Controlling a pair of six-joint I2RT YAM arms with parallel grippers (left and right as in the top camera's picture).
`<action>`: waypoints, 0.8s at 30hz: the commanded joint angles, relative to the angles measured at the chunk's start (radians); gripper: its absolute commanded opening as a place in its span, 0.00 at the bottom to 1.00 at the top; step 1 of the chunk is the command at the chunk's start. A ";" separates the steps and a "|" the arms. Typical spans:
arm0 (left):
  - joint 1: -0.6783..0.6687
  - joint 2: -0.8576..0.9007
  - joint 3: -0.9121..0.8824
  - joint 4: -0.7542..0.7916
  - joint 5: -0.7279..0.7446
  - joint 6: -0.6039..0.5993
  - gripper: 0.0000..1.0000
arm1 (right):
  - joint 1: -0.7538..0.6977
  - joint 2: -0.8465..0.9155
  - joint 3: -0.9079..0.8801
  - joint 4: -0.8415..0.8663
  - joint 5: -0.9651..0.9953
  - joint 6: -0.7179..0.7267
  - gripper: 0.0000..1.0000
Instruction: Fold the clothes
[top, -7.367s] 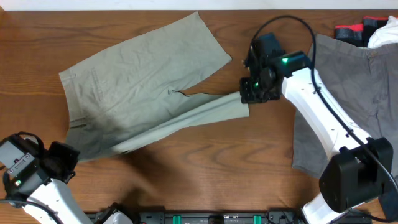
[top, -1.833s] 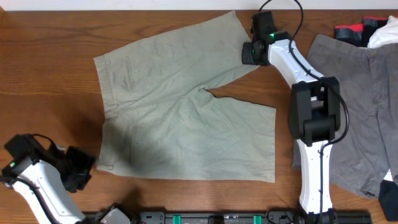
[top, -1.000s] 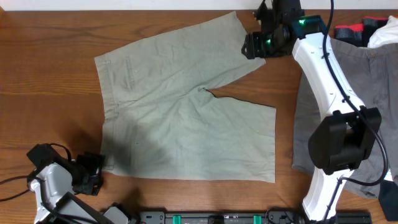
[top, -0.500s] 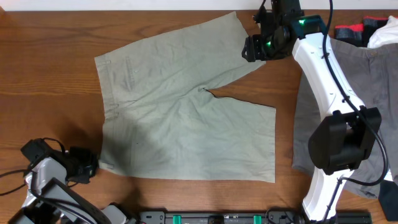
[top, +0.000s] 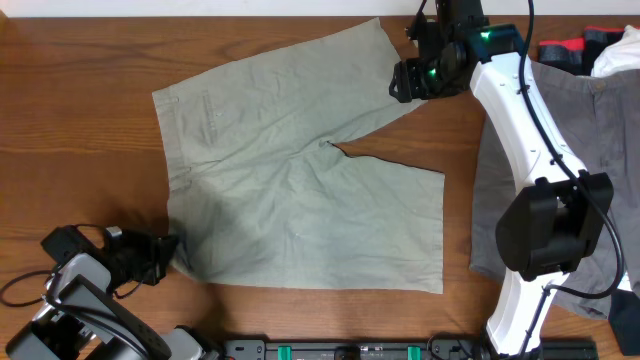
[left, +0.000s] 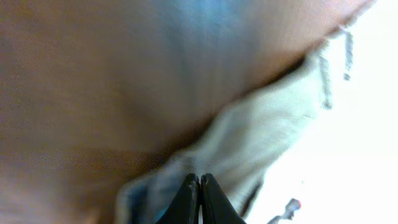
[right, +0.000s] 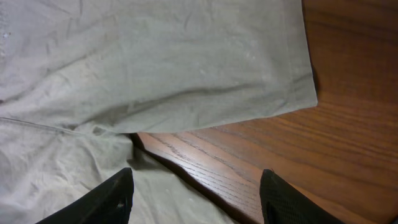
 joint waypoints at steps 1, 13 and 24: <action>-0.005 0.006 0.018 -0.002 0.134 -0.002 0.06 | -0.006 0.005 0.001 -0.002 0.004 -0.025 0.63; -0.005 0.000 0.028 -0.029 0.117 0.068 0.17 | -0.014 0.005 0.001 -0.010 0.007 -0.082 0.65; 0.132 -0.047 0.077 -0.274 -0.105 0.343 0.41 | -0.059 0.005 0.001 -0.027 0.014 -0.095 0.69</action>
